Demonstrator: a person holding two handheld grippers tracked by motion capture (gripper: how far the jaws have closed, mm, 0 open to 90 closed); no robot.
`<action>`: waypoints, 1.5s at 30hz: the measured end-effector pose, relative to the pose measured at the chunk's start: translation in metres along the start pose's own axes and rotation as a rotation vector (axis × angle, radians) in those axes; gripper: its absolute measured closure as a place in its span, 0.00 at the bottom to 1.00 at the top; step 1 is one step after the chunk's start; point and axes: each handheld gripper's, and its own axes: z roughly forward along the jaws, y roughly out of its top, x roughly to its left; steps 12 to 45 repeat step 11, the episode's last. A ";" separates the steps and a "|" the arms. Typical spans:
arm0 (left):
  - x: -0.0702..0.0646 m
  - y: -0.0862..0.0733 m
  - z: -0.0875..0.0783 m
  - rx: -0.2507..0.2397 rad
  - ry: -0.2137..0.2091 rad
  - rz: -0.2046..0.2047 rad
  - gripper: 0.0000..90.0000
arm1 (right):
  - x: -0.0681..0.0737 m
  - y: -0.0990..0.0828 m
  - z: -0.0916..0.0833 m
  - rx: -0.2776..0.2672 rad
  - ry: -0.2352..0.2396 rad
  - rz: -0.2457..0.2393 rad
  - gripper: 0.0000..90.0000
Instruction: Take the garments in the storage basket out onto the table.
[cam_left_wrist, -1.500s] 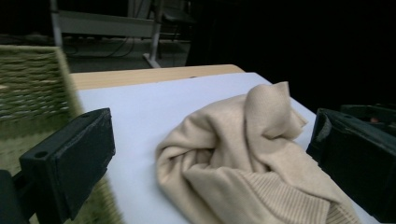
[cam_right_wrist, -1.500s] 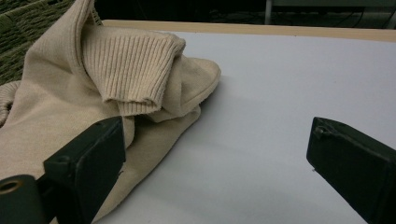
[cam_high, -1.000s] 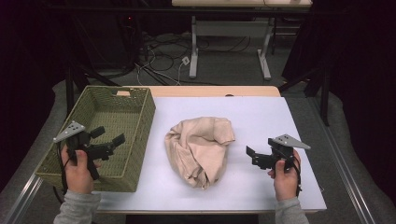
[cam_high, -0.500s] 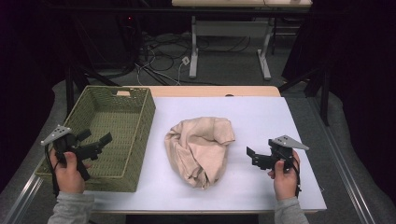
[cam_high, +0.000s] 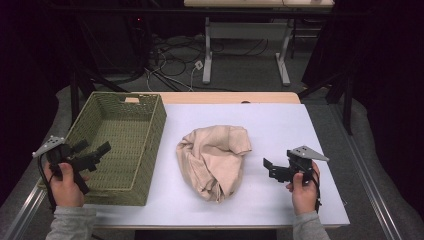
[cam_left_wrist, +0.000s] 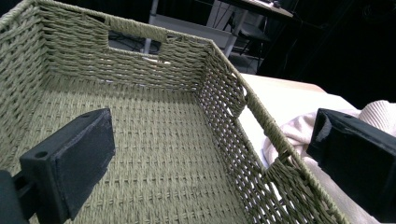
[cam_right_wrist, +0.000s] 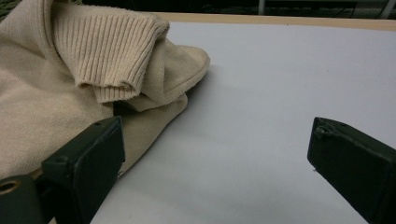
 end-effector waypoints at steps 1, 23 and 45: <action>0.000 0.000 0.000 -0.002 0.002 -0.005 0.00 | 0.000 0.000 0.000 0.000 0.003 0.000 0.04; 0.001 0.001 0.000 0.003 0.004 0.001 0.00 | 0.000 -0.002 0.002 0.005 -0.005 0.003 0.04; 0.001 0.001 0.000 0.003 0.004 0.001 0.00 | 0.000 -0.002 0.002 0.005 -0.005 0.003 0.04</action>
